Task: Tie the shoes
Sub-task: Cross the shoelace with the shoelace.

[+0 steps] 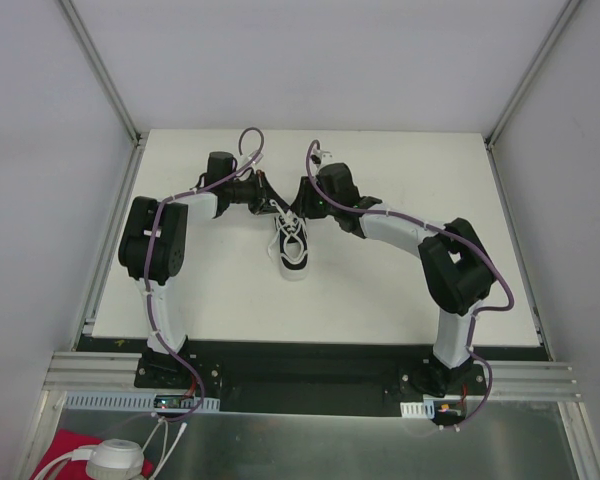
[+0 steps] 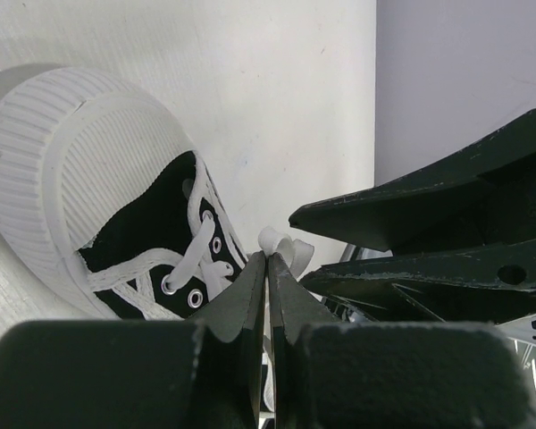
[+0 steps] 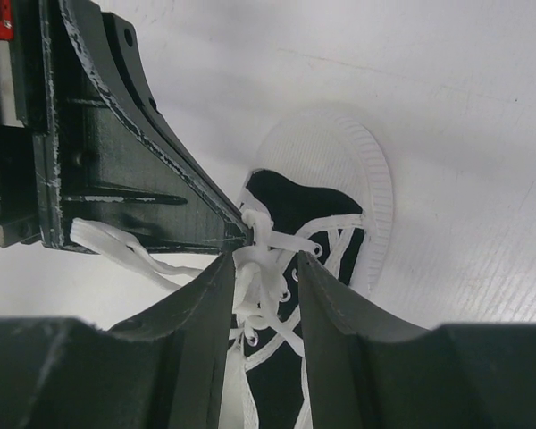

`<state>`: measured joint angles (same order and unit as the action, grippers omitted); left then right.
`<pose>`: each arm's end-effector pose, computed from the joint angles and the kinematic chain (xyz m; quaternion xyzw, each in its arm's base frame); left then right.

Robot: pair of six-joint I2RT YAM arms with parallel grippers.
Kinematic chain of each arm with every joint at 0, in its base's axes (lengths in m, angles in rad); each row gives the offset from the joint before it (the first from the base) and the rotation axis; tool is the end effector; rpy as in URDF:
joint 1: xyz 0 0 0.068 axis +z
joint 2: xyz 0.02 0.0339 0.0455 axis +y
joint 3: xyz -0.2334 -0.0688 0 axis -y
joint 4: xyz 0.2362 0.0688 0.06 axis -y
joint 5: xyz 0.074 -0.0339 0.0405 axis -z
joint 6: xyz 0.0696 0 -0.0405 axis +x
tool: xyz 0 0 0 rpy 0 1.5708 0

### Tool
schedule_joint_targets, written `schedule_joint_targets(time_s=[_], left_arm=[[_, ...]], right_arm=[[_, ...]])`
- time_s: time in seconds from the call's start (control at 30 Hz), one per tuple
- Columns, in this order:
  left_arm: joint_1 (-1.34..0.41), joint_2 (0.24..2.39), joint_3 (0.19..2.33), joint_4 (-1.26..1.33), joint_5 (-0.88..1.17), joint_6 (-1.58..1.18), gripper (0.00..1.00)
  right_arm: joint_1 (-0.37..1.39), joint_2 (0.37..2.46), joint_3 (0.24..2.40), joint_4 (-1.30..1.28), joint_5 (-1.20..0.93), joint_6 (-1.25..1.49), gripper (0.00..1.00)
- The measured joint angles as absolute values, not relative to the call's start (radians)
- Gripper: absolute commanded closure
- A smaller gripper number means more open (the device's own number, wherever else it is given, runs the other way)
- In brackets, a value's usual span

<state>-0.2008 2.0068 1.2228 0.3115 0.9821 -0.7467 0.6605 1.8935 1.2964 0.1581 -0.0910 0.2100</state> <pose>0.4083 -0.1422 0.1495 0.0343 0.7907 -0.5679 0.2261 0.3537 0.2828 0.1908 -0.2121 0.8165 0.2607 0.4695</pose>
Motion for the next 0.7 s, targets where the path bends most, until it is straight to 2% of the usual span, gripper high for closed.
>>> schedule_joint_targets(time_s=[0.7], left_arm=[[-0.201, 1.998, 1.223, 0.308, 0.982, -0.746, 1.00]], right_arm=[[0.661, 1.916, 1.330, 0.167, -0.075, 0.224, 0.61]])
